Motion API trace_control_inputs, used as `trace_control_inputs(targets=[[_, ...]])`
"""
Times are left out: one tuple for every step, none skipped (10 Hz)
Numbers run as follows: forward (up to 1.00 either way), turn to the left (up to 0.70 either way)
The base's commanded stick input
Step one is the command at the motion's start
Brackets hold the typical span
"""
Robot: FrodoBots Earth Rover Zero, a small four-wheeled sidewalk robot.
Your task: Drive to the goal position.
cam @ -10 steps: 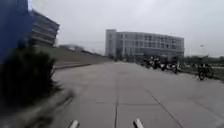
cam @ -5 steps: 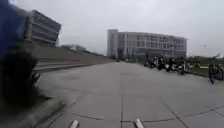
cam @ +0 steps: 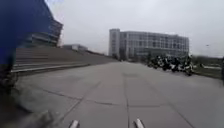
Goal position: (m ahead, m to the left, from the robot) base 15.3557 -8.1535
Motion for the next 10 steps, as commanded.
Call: trace_control_inputs(targets=[[0.85,-0.02],[0.85,-0.03],[0.85,-0.03],[0.85,-0.01],[0.85,0.07],[0.85,0.19],[0.85,0.34],[0.85,0.34],[0.85,0.34],[0.85,0.33]])
